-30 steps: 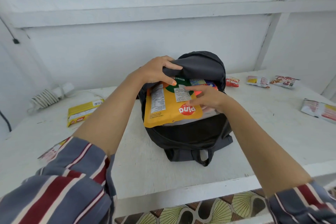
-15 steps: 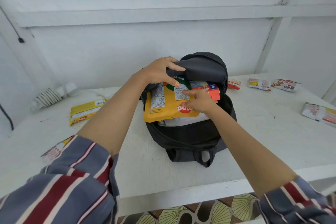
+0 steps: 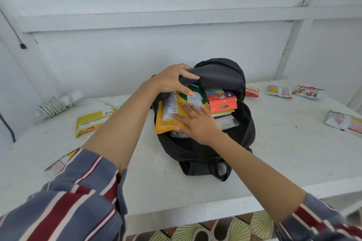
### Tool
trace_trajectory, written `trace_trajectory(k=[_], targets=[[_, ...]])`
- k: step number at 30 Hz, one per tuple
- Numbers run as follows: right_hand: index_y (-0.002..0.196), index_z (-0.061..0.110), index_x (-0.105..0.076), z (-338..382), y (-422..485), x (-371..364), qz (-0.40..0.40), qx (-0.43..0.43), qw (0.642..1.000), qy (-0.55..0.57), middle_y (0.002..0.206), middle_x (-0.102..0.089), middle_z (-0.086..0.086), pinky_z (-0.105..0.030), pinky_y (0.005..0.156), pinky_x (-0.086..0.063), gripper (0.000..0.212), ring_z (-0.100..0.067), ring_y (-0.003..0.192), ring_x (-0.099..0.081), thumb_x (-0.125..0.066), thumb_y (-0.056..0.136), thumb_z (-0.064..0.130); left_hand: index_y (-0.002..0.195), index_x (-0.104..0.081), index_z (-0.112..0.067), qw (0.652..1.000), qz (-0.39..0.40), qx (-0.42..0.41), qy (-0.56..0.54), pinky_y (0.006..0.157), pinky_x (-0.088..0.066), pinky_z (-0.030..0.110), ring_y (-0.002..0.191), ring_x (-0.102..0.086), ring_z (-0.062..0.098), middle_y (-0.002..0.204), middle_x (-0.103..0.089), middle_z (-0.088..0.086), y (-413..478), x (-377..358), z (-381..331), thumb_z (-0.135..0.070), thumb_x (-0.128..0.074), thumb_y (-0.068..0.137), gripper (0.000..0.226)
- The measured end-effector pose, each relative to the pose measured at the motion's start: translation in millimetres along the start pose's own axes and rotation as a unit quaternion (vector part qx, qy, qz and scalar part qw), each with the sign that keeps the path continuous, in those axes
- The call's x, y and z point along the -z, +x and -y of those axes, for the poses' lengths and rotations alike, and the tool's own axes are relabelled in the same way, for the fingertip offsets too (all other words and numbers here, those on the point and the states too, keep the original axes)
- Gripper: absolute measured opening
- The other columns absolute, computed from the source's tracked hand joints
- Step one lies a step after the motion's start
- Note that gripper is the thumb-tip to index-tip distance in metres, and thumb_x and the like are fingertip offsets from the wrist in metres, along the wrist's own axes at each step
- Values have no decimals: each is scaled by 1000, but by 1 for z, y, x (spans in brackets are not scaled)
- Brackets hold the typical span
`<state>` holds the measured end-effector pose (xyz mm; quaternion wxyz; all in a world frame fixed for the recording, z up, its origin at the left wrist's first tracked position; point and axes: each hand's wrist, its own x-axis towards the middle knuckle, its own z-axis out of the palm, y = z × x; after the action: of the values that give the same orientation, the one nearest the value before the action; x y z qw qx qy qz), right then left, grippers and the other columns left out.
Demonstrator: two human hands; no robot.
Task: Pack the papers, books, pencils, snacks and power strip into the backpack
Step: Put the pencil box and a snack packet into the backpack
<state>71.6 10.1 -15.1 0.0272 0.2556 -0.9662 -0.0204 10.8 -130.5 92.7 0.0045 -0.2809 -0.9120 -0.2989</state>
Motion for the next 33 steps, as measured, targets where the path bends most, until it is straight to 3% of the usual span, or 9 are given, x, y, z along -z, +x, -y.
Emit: trace_trajectory(k=[4, 9, 14, 17, 21, 29, 33], targets=[[146, 40, -17, -6, 7, -1, -6, -6, 1000, -6, 159, 2, -1, -49, 115, 1, 54, -21, 146, 1, -18, 95, 56, 121, -62, -21, 1000, 2, 2, -5, 101, -33, 24, 115, -42, 10, 127, -46, -3, 0, 1, -1, -16, -79, 72, 52], [145, 42, -20, -14, 21, 5, 8, -17, 1000, 20, 158, 7, -8, -53, 115, 0, 52, -24, 146, 2, -20, 95, 57, 119, -64, -20, 1000, 0, 4, -5, 105, -34, 29, 120, -44, 15, 128, -47, -1, 3, 3, -1, -13, -79, 71, 50], [146, 42, -12, -19, 23, 11, 26, 14, 999, 17, 157, 8, -11, -50, 116, 1, 76, -29, 145, 5, -41, 82, 70, 119, -64, -19, 1000, 1, 0, -6, 103, -33, 25, 119, -44, 14, 125, -46, -3, 3, 6, -2, -12, -78, 72, 49], [146, 44, -10, -15, 18, 1, -10, 37, 999, -37, 158, 4, -10, -47, 116, -2, 70, -34, 145, 2, -51, 90, 48, 119, -64, -20, 1000, 1, -1, -2, 105, -33, 27, 121, -43, 15, 127, -46, -3, 3, 6, -1, -13, -78, 72, 50], [146, 42, -16, -15, 21, -7, -66, 29, 997, -40, 157, -5, -12, -45, 116, -7, 60, -34, 145, -5, -39, 99, 12, 119, -64, -19, 1000, 2, -7, -2, 107, -34, 31, 121, -44, 16, 128, -47, -1, 3, 5, -1, -14, -78, 72, 49], [144, 42, -22, -33, 38, 3, -51, 42, 998, -3, 158, -7, -10, -42, 117, -8, 65, -30, 145, -5, -38, 96, 2, 117, -64, -22, 1000, 5, -9, -11, 106, -32, 28, 120, -43, 13, 122, -45, -7, 4, 5, 1, -13, -79, 72, 49], [143, 39, -29, -39, 47, 7, -50, 58, 996, 39, 157, -11, -11, -42, 116, -11, 59, -30, 145, -9, -46, 95, 9, 118, -64, -20, 1000, 5, -8, -2, 105, -31, 25, 119, -43, 12, 123, -45, -5, 4, 6, 1, -14, -78, 72, 48]])
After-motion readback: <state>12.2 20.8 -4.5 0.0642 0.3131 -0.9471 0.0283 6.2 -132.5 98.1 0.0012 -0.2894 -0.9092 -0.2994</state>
